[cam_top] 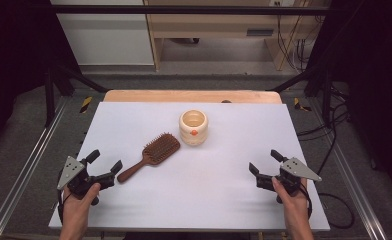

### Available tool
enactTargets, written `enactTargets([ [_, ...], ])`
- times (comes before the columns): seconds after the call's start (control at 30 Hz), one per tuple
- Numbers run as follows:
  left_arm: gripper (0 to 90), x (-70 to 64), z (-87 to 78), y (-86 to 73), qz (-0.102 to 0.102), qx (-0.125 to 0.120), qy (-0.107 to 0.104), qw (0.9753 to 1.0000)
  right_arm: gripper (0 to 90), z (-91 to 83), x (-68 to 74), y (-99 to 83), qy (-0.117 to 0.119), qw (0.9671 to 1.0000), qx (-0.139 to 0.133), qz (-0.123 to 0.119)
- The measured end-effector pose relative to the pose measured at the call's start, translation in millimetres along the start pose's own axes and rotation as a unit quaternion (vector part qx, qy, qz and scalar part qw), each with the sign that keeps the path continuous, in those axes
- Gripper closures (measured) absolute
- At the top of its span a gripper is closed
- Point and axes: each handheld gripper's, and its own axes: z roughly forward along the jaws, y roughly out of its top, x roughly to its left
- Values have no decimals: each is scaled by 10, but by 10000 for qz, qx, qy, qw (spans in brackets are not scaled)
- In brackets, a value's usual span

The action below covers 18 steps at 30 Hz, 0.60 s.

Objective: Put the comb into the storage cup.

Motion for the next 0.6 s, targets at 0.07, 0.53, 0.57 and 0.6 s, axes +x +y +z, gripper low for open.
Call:
enactTargets([
  [0.07, 52, -4, 4, -4, 9, 38, -2, 10000, 74, -3, 1, 0, 6, 10000, 4, 7],
  [0.53, 52, -14, 23, 7, 18, 194, 8, 9998, 71, 26, 18, -16, 30, 9999, 95, -48],
  [0.57, 52, -21, 25, 9, 26, 197, -4, 9998, 71, 25, 20, -17, 24, 9999, 92, -49],
  [0.6, 53, -28, 26, 9, 48, 217, -15, 9998, 71, 23, 21, -16, 28, 9999, 88, -49],
])
